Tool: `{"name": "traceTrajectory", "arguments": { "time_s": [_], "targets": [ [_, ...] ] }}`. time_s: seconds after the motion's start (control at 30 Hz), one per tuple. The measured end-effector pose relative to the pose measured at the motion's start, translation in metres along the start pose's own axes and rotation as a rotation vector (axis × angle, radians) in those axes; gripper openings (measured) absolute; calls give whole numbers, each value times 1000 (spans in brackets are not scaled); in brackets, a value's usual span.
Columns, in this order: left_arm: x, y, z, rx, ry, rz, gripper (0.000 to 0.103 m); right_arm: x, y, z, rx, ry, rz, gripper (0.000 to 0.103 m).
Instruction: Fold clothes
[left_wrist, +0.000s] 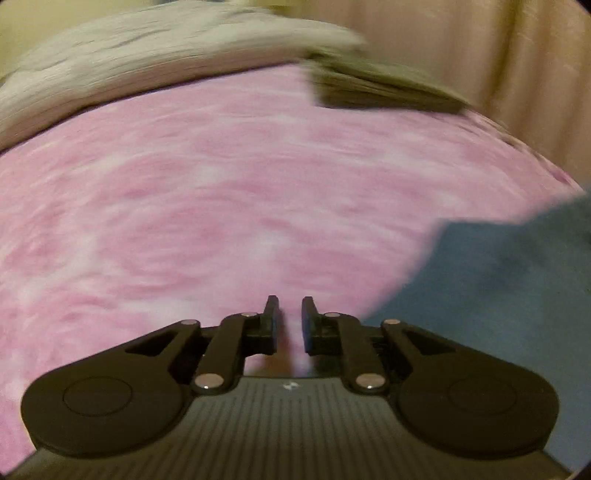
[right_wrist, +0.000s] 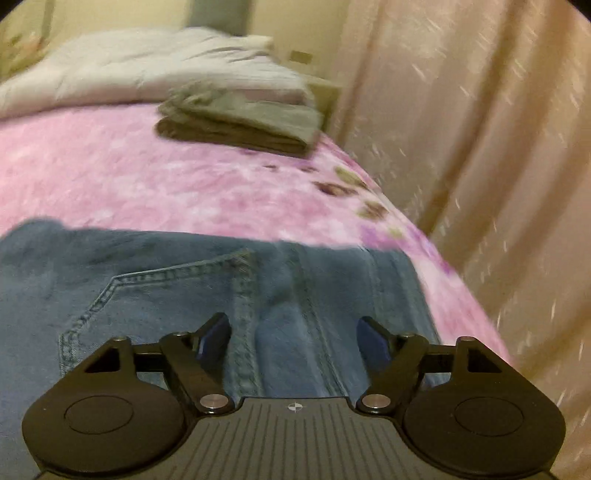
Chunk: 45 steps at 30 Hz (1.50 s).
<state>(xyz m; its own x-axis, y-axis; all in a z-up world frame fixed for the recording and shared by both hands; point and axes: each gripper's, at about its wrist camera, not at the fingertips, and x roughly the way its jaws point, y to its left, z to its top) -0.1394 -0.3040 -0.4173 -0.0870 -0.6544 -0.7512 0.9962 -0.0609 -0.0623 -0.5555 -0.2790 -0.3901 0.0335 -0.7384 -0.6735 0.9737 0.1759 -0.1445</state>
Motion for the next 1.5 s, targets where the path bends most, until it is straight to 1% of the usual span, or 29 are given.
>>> {"name": "traceTrajectory", "arguments": {
  "time_s": [0.03, 0.07, 0.1, 0.13, 0.17, 0.27, 0.37, 0.47, 0.53, 0.6, 0.63, 0.67, 0.7, 0.73, 0.8, 0.83, 0.87, 0.9, 0.93, 0.97, 1.0, 1.03, 1.1, 1.17, 1.23, 1.33, 1.43, 1.5],
  "targets": [
    [-4, 12, 0, -48, 11, -6, 10, -7, -7, -1, 54, 12, 4, 75],
    [-11, 20, -2, -77, 13, -15, 10, -14, -7, 0, 83, 24, -10, 75],
    [-20, 24, -5, -82, 10, -20, 10, -23, -3, 2, 90, 21, -20, 75],
    [-29, 24, -8, -66, 11, -19, 11, -32, 2, 4, 96, 17, -30, 74],
    [-37, 22, -11, -38, 12, -18, 11, -41, 9, 5, 93, -5, -28, 75],
    [-60, 8, -23, 53, -23, -28, 11, -56, 37, 4, 70, -72, 38, 75],
    [-83, 0, -52, 89, -48, -66, 11, -59, 70, -13, 46, -81, 84, 75],
    [-113, -3, -100, 101, -76, -55, 13, -69, 97, -44, 21, -85, 102, 75],
    [-139, 7, -138, 49, -109, -6, 14, -88, 113, -67, -6, -105, 78, 75],
    [-169, 20, -172, -31, -138, 57, 14, -110, 125, -84, -7, -93, 103, 75],
    [-187, 25, -186, -74, -136, 93, 14, -121, 131, -92, -8, -87, 115, 75],
    [-203, 31, -197, -118, -136, 118, 14, -133, 136, -94, -12, -72, 129, 75],
    [-218, 37, -205, -161, -145, 127, 13, -144, 141, -97, -15, -58, 144, 75],
    [-230, 43, -211, -191, -162, 135, 13, -152, 145, -97, -1, -62, 174, 75],
    [-247, 52, -216, -215, -198, 167, 14, -166, 156, -93, 28, -129, 225, 75],
    [-251, 54, -216, -214, -214, 194, 15, -167, 163, -90, 28, -148, 240, 75],
    [-254, 56, -217, -218, -226, 215, 18, -167, 173, -87, 26, -160, 247, 75],
    [-254, 60, -217, -229, -231, 231, 25, -162, 184, -85, 17, -154, 265, 75],
    [-250, 65, -219, -245, -218, 255, 28, -157, 196, -83, 7, -147, 282, 75],
    [-244, 70, -222, -268, -182, 282, 28, -152, 207, -82, -3, -140, 299, 75],
    [-239, 75, -227, -289, -155, 294, 27, -143, 218, -86, -19, -106, 308, 75],
    [-239, 76, -232, -298, -156, 297, 28, -135, 229, -90, -36, -74, 317, 75],
    [-247, 69, -240, -286, -158, 320, 28, -135, 243, -105, -90, -106, 263, 74],
    [-255, 60, -244, -280, -114, 340, 28, -142, 243, -106, -73, -95, 255, 74],
    [-263, 54, -252, -313, -92, 336, 28, -147, 235, -106, -28, -34, 284, 75],
    [-273, 44, -258, -333, -58, 356, 29, -158, 231, -107, -25, 13, 272, 75],
    [-292, 38, -259, -348, -49, 407, 32, -178, 224, -108, -5, 6, 269, 75],
    [-304, 32, -258, -350, -61, 427, 40, -190, 219, -110, 16, -3, 280, 75]
  ]
}}
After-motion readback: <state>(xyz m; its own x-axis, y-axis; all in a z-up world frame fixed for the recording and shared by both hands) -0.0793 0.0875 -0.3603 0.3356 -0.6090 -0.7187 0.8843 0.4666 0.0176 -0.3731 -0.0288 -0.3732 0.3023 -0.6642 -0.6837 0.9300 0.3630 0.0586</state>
